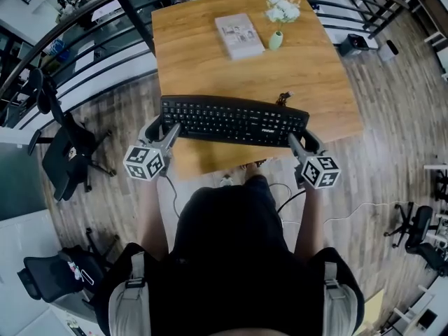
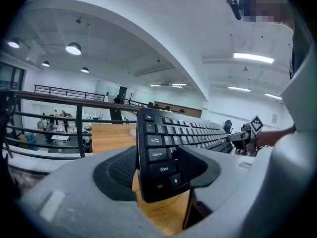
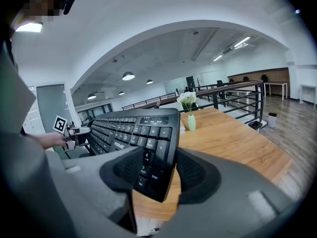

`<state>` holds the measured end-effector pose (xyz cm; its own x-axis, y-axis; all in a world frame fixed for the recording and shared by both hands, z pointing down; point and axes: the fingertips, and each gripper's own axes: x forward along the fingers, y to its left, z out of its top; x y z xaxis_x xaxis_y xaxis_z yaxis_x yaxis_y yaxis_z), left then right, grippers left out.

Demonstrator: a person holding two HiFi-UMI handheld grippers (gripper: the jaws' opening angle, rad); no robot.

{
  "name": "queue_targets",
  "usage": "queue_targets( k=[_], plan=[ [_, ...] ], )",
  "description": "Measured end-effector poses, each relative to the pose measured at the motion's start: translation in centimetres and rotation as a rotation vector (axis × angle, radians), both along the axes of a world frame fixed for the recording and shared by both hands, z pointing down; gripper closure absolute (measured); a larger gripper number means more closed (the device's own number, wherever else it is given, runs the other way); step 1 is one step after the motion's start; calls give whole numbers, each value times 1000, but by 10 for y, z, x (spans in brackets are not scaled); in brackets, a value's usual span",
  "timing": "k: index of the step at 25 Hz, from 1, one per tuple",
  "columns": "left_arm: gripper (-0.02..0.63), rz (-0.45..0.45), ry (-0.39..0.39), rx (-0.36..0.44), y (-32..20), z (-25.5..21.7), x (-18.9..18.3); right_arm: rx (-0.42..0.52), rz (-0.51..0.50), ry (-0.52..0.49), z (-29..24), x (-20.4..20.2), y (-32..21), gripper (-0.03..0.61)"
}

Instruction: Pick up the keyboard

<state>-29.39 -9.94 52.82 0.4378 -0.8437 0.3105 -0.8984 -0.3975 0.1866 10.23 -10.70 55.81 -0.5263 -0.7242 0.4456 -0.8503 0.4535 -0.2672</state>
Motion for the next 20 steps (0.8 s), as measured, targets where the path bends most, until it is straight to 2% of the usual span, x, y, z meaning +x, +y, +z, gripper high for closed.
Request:
queue_targets(
  k=[7,20],
  plan=[
    [350,-27,-3,31,9,-12,-2,31,-11,-6,-8,-2,5,374],
    [350,-31,-14,39,22,-20,-5,54,-12,-13,-13,-5,14,374]
  ],
)
